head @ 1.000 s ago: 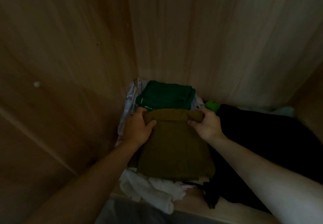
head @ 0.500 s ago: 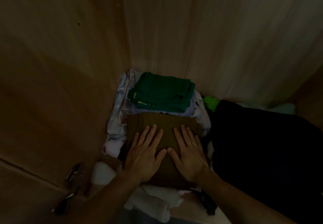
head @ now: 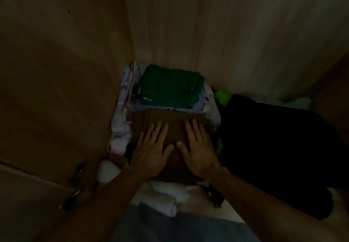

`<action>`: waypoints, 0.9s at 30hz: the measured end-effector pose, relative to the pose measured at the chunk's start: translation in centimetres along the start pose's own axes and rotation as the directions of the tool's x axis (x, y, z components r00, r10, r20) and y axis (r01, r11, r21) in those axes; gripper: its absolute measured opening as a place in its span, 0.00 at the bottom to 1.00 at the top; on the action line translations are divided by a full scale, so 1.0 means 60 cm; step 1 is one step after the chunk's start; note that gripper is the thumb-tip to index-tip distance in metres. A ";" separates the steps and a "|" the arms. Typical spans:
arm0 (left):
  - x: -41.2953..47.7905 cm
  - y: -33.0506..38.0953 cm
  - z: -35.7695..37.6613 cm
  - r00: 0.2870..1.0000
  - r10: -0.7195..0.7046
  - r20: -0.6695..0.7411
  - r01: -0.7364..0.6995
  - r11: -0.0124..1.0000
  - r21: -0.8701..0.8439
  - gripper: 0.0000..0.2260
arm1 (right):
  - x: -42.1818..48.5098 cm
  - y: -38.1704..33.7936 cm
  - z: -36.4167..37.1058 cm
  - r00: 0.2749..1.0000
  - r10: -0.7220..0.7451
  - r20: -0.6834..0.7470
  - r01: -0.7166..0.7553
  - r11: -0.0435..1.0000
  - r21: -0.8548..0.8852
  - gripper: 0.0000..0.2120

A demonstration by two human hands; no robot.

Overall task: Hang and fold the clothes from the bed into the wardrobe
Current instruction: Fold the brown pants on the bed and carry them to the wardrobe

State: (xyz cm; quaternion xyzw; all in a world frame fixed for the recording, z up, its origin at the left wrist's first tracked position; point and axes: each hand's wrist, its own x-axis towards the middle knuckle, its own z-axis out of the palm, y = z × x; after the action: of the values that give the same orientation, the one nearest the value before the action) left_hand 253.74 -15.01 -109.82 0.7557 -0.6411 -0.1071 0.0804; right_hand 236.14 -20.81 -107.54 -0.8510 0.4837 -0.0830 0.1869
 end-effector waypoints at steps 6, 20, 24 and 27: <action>-0.128 0.083 -0.184 0.997 -0.071 -0.030 0.067 0.990 -0.128 0.36 | -0.092 -0.097 -0.187 1.000 -0.021 -0.011 0.021 0.999 0.033 0.34; -0.398 0.286 -0.794 0.999 -0.046 -0.029 0.046 0.999 -0.019 0.34 | -0.368 -0.392 -0.743 0.999 0.047 -0.005 -0.047 0.995 -0.083 0.33; -0.493 0.351 -0.920 0.996 0.020 -0.092 -0.028 0.996 -0.088 0.30 | -0.454 -0.440 -0.854 0.998 0.064 -0.011 -0.065 0.997 -0.033 0.33; -0.543 0.389 -0.991 0.998 0.020 -0.053 -0.023 0.998 -0.065 0.28 | -0.503 -0.460 -0.920 0.998 0.065 -0.011 -0.065 0.996 -0.062 0.31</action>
State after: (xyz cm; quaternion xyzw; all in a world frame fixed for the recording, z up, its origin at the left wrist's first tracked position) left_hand 242.20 12.31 -44.55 0.7483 -0.6429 -0.1072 0.1230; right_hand 224.60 4.65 -44.77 -0.8398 0.5144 -0.0657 0.1605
